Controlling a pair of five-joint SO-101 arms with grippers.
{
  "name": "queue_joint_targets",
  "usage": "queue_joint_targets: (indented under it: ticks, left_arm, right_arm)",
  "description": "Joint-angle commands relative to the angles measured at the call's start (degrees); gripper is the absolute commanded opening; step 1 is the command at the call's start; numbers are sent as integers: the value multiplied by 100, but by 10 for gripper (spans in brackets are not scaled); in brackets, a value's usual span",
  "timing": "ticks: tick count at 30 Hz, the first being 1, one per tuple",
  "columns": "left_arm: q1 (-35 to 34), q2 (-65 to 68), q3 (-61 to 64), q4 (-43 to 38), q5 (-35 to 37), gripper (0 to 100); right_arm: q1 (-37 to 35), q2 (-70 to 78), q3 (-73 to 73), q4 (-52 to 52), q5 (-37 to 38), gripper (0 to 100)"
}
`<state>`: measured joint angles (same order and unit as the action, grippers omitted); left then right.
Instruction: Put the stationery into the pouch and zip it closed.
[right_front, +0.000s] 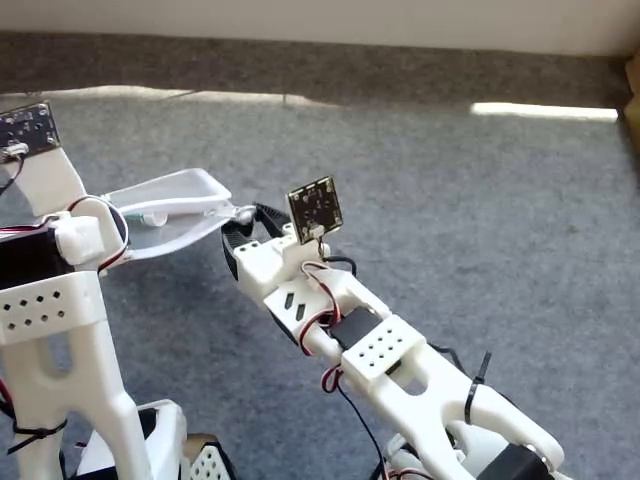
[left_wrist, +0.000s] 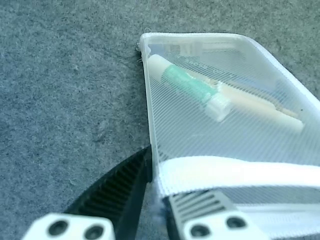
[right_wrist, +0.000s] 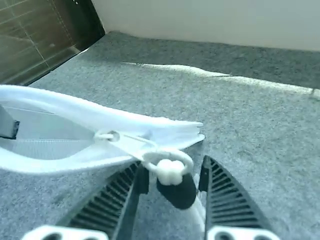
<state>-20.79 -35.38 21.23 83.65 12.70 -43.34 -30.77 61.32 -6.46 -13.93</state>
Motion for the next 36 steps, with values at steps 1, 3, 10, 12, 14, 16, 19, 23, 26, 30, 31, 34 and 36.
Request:
queue_joint_targets:
  ticks: [1, 3, 10, 12, 14, 16, 19, 23, 26, 30, 31, 34, 36]
  left_arm:
    - [-57, -75, -13, -141, -44, 7]
    - [-57, -75, -13, -141, -44, 7]
    - [-57, -75, -13, -141, -44, 7]
    - [-57, -75, -13, -141, -44, 7]
    - [-57, -75, -13, -141, -44, 7]
    - [-66, -75, -13, -141, -44, 7]
    - [-66, -75, -13, -141, -44, 7]
    - [-48, -75, -13, -141, -44, 7]
    - [-48, -75, -4, -141, -44, 7]
    - [-40, -66, -4, -149, -44, 7]
    - [-40, -66, -4, -149, -44, 7]
    - [-40, -75, -22, -158, -44, 7]
    - [-40, -75, -57, -185, -44, 8]
  right_arm:
    - [57, -75, -40, -127, -9, 146]
    - [75, -75, -40, -127, -9, 146]
    - [84, -66, -31, -127, -9, 142]
    - [84, -66, -13, -127, 0, 137]
    - [119, -84, 92, -154, 273, 98]
    - [110, -189, 198, -171, 703, 45]
    - [110, -558, 444, -171, 941, 2]
    - [136, -1059, 769, -136, 949, 5]
    - [127, -1314, 963, -127, 949, 5]
    - [136, -1578, 1130, -119, 967, 5]
    - [145, -1631, 1156, -84, 1073, 5]
    - [127, -1851, 1174, 321, 1609, 5]
    - [127, -2035, 1182, 576, 1864, 5]
